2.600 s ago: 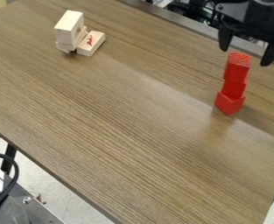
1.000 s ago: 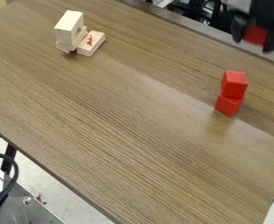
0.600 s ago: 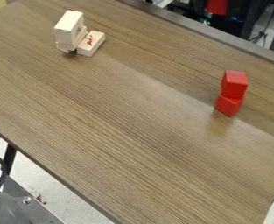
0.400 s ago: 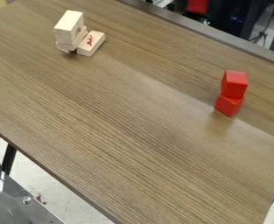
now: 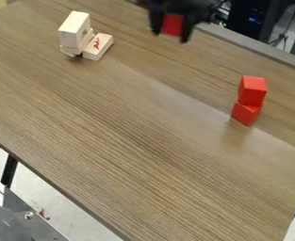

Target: Remove the red cube from the tower and put it on the left

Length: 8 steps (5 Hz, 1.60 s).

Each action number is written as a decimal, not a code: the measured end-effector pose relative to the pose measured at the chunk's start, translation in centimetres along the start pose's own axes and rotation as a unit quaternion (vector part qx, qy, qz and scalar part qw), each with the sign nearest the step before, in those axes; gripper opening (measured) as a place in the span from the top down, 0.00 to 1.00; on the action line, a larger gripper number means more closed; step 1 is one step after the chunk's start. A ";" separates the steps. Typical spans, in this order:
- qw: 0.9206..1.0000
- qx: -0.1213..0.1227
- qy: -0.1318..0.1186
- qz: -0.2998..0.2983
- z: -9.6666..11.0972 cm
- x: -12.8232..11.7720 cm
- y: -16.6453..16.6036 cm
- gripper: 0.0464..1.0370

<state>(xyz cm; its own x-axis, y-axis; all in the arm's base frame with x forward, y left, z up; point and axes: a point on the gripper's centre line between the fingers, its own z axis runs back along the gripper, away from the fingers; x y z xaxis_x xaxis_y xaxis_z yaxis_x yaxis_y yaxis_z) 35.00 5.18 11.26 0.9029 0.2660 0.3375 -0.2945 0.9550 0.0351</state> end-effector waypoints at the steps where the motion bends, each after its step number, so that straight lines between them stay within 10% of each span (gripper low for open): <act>1: 1.000 0.009 -0.004 -0.020 -1.0 -0.3 2.7 0.45; 4: 0.994 0.008 0.056 -0.094 -4.4 -1.7 5.8 0.45; 7: 0.973 -0.001 0.182 -0.139 -6.6 -1.9 5.5 0.45; 8: 0.972 -0.027 0.181 -0.149 -6.3 -1.3 4.9 0.45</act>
<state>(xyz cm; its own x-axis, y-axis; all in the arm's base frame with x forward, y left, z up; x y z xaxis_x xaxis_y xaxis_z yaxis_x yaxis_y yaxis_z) 34.33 10.32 5.08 0.9994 -0.0051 -0.0332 0.0060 0.9996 0.0277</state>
